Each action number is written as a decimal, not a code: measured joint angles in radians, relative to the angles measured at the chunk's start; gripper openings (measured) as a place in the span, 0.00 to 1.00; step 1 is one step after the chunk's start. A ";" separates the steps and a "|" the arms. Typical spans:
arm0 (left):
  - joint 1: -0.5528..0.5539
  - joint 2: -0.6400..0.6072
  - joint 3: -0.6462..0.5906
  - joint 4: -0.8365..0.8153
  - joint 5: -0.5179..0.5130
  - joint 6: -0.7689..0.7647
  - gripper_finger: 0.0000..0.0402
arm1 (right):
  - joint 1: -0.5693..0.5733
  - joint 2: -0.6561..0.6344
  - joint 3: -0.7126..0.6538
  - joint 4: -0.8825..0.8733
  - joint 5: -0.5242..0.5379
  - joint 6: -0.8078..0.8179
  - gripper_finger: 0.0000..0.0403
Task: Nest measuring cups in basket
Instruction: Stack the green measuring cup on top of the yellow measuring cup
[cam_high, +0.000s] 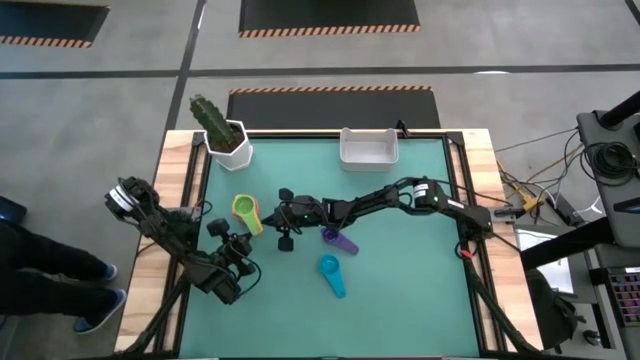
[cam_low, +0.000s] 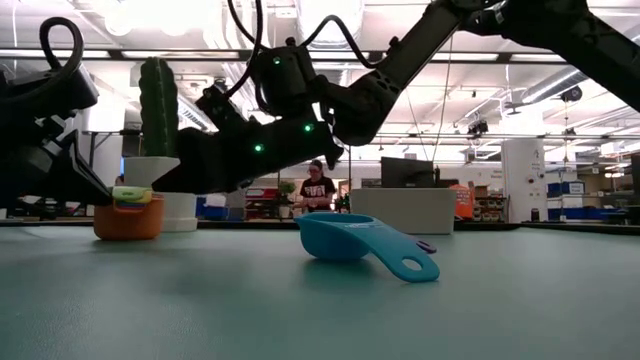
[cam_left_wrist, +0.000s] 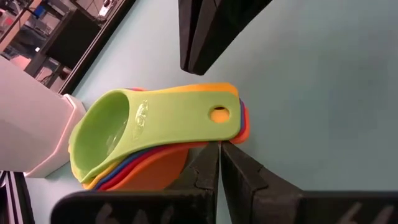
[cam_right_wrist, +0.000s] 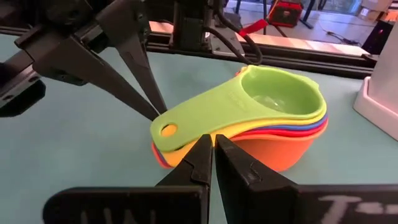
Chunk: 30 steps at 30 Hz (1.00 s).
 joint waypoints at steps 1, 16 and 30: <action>0.000 0.000 0.000 0.000 0.000 0.000 0.00 | 0.000 0.000 0.000 0.000 -0.001 0.001 0.02; 0.000 0.000 0.000 0.003 0.000 0.001 0.00 | 0.007 0.039 0.003 0.049 -0.007 0.018 0.02; 0.000 0.000 0.000 0.005 0.000 0.003 0.00 | 0.014 0.037 0.003 0.059 -0.003 0.004 0.02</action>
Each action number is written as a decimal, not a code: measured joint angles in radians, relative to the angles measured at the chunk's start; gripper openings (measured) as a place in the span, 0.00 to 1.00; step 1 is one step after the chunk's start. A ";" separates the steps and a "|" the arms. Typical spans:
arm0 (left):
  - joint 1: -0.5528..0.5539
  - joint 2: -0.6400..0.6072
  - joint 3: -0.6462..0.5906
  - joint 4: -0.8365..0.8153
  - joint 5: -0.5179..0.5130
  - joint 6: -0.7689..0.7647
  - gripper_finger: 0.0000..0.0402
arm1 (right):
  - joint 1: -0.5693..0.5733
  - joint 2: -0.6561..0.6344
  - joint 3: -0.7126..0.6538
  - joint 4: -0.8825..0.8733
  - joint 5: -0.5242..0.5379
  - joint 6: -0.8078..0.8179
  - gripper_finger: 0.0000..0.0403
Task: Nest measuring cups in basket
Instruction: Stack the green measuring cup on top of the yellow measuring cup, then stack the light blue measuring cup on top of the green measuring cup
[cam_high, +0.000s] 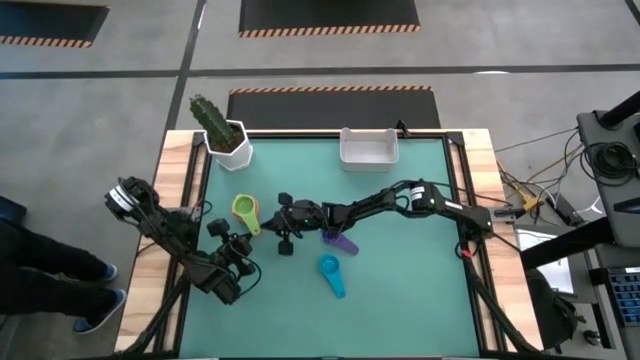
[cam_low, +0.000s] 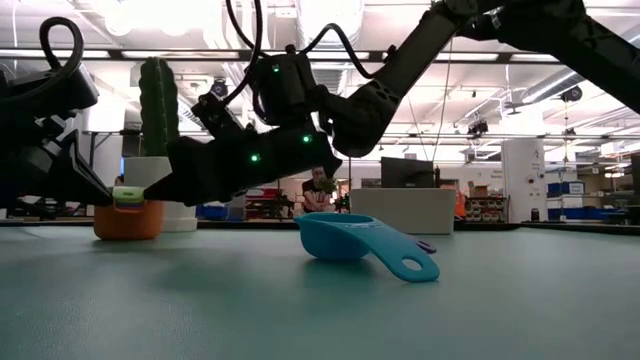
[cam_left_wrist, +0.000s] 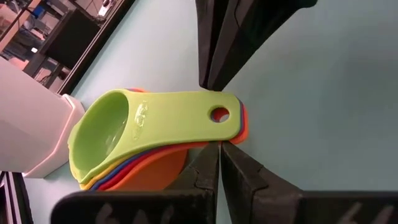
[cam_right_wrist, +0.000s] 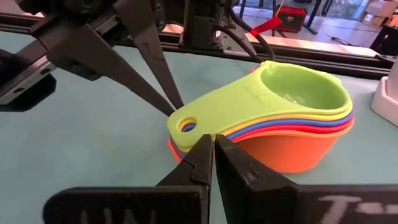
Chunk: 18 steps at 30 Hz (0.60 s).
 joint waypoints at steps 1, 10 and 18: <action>0.000 0.000 0.000 0.000 0.000 0.000 0.00 | 0.000 0.000 0.000 0.000 0.000 -0.001 0.02; -0.012 -0.024 0.058 -0.101 0.029 0.000 0.00 | 0.002 -0.072 -0.001 -0.128 0.022 -0.045 0.02; -0.084 -0.079 0.203 -0.327 -0.103 -0.011 0.00 | 0.035 -0.297 -0.010 -0.461 0.022 -0.093 0.02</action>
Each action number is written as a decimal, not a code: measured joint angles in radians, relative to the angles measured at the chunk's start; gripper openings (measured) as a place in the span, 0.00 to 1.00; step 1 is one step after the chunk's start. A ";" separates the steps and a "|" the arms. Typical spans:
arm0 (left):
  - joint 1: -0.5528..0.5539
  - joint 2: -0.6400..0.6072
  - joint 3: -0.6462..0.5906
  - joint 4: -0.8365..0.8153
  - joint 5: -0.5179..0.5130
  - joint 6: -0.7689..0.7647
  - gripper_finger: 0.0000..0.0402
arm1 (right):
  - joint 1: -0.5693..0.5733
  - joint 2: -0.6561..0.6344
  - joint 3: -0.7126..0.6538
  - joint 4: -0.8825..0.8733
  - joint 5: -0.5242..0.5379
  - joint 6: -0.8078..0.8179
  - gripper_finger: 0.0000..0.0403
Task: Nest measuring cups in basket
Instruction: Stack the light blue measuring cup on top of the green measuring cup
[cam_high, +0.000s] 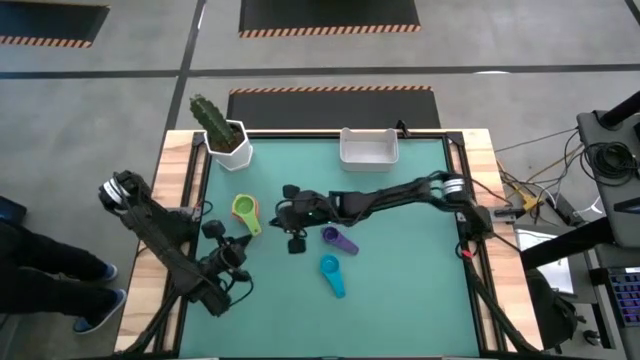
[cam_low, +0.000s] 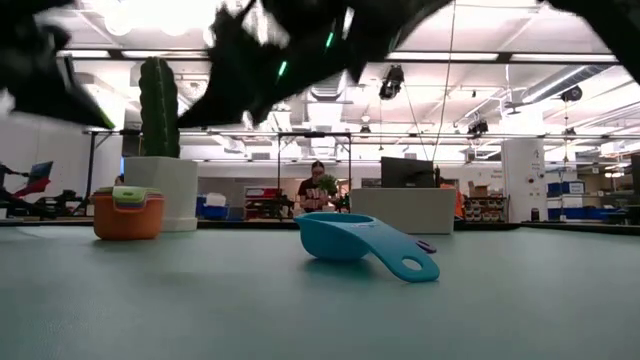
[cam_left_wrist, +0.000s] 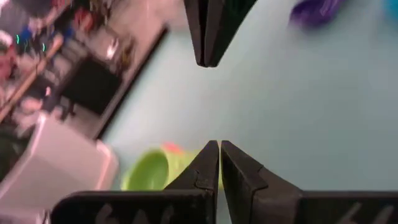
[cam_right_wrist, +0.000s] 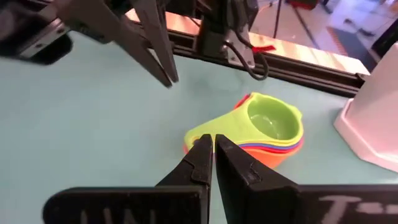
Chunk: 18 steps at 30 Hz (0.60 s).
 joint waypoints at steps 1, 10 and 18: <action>-0.010 -0.013 0.021 -0.009 -0.024 0.015 0.00 | 0.006 -0.040 0.000 -0.064 0.000 0.000 0.02; -0.028 -0.083 0.282 0.012 -0.130 0.474 0.00 | 0.110 -0.346 0.000 -0.533 -0.032 0.100 0.02; -0.027 -0.081 0.543 0.103 0.006 0.939 0.00 | 0.239 -0.425 0.000 -0.776 -0.028 0.307 0.02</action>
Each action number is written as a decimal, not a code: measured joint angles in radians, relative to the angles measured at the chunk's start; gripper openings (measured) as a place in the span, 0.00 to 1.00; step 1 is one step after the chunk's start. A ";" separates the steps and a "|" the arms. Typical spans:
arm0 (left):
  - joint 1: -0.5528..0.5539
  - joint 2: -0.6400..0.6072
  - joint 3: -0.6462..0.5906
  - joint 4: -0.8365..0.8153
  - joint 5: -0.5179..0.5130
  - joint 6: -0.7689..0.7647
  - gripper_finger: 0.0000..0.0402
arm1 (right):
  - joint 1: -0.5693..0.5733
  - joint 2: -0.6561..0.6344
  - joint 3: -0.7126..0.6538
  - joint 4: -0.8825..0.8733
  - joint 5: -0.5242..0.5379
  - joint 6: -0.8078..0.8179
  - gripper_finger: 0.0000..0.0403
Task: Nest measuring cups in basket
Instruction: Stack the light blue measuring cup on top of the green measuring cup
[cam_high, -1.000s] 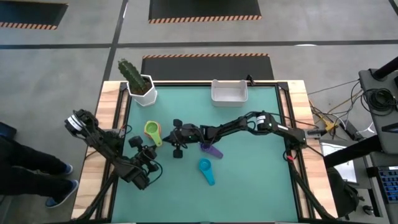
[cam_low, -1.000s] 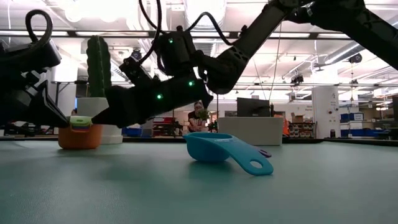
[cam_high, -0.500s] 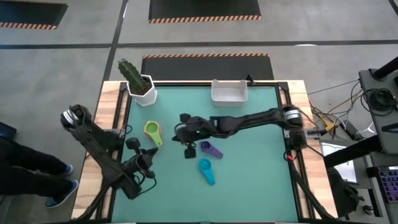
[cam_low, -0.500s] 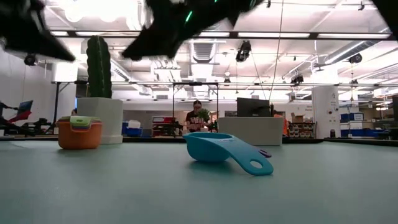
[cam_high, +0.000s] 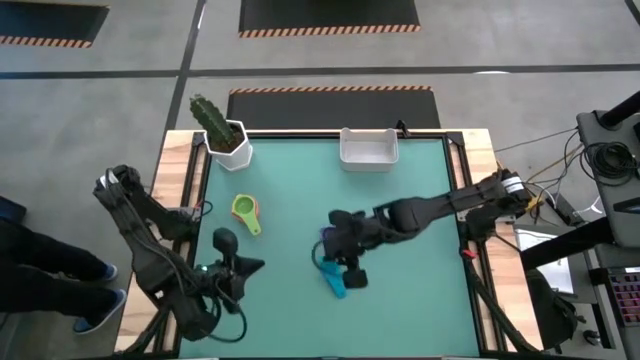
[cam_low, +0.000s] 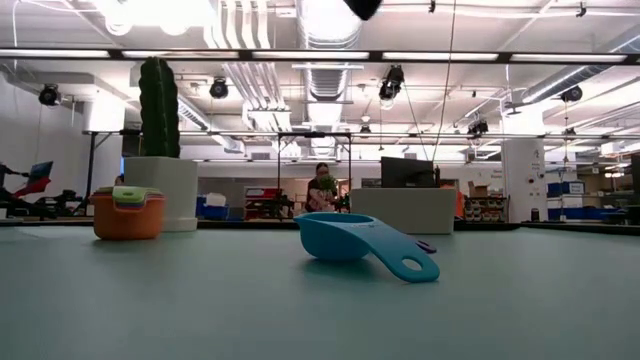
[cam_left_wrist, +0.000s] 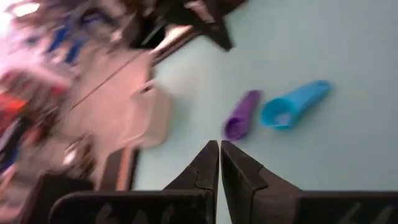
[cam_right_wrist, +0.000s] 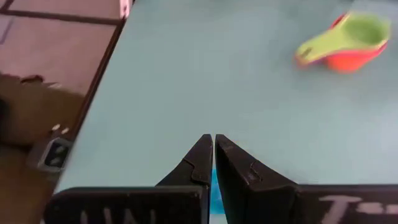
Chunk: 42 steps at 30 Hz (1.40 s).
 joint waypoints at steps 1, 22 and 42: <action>0.000 0.000 0.018 0.028 0.038 0.067 0.00 | 0.019 0.000 0.000 -0.018 0.002 0.023 0.02; 0.093 -0.367 -0.628 1.266 0.364 0.831 0.00 | 0.201 0.129 -0.005 -0.153 0.128 0.846 0.02; 0.094 -0.602 -0.830 1.390 0.313 0.881 0.00 | 0.135 0.296 -0.009 -0.185 0.186 1.060 0.60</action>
